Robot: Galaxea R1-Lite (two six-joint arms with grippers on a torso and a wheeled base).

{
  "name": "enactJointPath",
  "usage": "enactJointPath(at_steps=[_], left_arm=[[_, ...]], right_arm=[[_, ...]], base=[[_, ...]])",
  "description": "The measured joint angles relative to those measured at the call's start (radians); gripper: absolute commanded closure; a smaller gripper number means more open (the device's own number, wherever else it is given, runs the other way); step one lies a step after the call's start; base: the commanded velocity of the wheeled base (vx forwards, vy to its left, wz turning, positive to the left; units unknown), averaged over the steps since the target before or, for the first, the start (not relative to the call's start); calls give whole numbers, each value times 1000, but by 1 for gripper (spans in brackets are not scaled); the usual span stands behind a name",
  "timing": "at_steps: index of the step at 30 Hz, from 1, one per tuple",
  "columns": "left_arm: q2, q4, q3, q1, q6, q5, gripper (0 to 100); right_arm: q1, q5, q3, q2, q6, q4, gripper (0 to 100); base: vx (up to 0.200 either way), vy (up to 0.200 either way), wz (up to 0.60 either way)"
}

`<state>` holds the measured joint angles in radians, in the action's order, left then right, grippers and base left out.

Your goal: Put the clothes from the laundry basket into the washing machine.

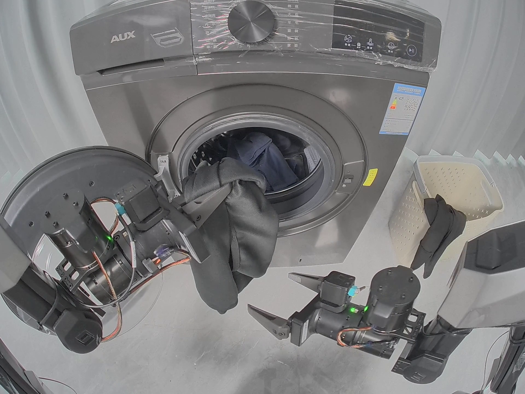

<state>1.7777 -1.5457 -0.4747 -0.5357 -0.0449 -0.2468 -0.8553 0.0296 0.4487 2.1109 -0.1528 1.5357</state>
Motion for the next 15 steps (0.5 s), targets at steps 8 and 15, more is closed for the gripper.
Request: enactJointPath(at_steps=[8,15], left_arm=[[0,0,0,-1,0,0,100],[-1,0,-1,0,-1,0,100]], right_arm=[[31,0,128,112,1,-2,0],[80,-1,224,198,3,-1,0]], base=[[0,0,0],[0,0,0]])
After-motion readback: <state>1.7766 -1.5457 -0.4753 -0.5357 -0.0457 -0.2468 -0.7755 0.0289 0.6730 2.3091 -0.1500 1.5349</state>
